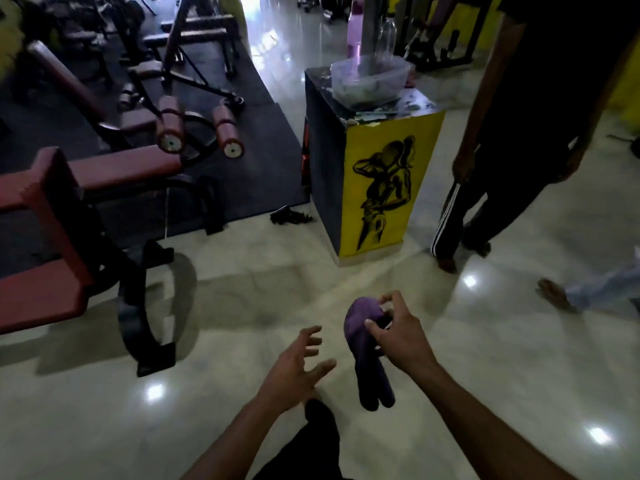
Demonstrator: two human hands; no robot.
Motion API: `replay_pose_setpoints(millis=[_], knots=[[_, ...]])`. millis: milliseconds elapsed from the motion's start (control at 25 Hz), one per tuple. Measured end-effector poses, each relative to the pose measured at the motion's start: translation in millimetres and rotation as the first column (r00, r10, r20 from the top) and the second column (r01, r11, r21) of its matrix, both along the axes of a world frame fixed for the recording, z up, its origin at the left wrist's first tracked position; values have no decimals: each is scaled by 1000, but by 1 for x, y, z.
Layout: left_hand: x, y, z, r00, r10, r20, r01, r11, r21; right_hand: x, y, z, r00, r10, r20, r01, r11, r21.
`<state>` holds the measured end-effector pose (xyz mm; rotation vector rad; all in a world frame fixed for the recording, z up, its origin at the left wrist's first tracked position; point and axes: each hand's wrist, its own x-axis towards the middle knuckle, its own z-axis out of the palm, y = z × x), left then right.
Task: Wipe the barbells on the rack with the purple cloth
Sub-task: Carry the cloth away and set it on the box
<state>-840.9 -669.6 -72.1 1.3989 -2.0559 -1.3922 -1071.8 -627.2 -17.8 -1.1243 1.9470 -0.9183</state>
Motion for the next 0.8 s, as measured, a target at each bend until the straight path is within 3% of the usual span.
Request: replay_pose_setpoints(millis=[200, 360, 480, 560, 600, 680, 800], knots=[[-76, -99, -9, 984, -17, -180, 19, 1000, 8, -39, -144, 39, 996, 12, 88, -8, 999, -45], [-106, -225, 2, 984, -125, -129, 96, 973, -211, -82, -247, 70, 1000, 7, 28, -5, 995, -96], [-116, -319, 47, 990, -13, -143, -38, 936, -350, -124, -302, 79, 989, -13, -144, -1, 995, -97], [-131, -387, 91, 978, 32, -206, -110, 919, -378, -156, -344, 80, 960, 58, -275, -56, 998, 14], [-142, -418, 116, 973, 5, -232, -104, 905, -413, -168, -366, 85, 932, 135, -336, -107, 989, 99], [-177, -474, 162, 959, -107, -261, -23, 892, -452, -186, -411, 98, 880, 240, -411, -211, 971, 115], [-236, -541, 217, 943, -268, -198, 152, 875, -460, -196, -478, 139, 949, 303, -92, -316, 928, -198]])
